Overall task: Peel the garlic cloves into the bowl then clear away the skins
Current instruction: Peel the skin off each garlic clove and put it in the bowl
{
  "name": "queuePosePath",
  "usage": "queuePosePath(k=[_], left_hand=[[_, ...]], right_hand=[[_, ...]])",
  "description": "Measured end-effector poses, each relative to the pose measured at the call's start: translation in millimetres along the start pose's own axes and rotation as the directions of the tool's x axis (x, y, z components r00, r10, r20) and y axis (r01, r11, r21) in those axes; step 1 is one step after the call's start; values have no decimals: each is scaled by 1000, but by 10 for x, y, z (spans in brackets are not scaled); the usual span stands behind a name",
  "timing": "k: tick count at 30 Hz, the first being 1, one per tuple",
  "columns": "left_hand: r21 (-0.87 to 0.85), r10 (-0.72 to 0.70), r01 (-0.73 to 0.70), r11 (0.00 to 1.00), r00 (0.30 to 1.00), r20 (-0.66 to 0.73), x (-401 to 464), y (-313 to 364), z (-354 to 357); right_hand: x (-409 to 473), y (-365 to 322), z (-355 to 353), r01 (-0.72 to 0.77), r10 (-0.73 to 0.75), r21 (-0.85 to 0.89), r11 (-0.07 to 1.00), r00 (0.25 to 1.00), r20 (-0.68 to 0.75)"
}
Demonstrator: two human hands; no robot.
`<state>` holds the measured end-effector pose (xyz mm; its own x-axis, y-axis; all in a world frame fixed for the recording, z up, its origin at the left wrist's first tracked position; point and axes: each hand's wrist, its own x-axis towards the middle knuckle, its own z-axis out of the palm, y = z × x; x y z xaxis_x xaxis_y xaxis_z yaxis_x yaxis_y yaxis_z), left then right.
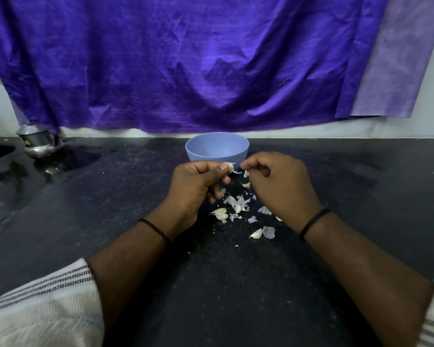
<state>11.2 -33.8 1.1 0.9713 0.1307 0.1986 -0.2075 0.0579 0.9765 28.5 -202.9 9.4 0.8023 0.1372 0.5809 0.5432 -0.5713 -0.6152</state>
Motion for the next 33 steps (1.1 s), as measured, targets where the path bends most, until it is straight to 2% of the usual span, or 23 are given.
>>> queuePosePath(k=[3,6,16,30,33], left_hand=[[18,14,-14,1000,1000,15,-12,-15,11],[44,19,-20,999,999,27,-15,-33,22],[36,14,-15,999,999,35,-45,-44,76],[68,50,-49,997,999,-10,-77,-22,111],[76,51,-50,996,999,-15,-68,-30,99]], right_hand=[[-7,-35,-10,25,-25,33,999,1000,5],[-13,-45,-13,38,-38,-13,999,999,3],[-28,-76,7,1,-1,-61,998,1000,-5],[-25,-100,104,175,-196,-201,964,976,-91],[-19,-105,109,157,-174,-182,971,981,-82]])
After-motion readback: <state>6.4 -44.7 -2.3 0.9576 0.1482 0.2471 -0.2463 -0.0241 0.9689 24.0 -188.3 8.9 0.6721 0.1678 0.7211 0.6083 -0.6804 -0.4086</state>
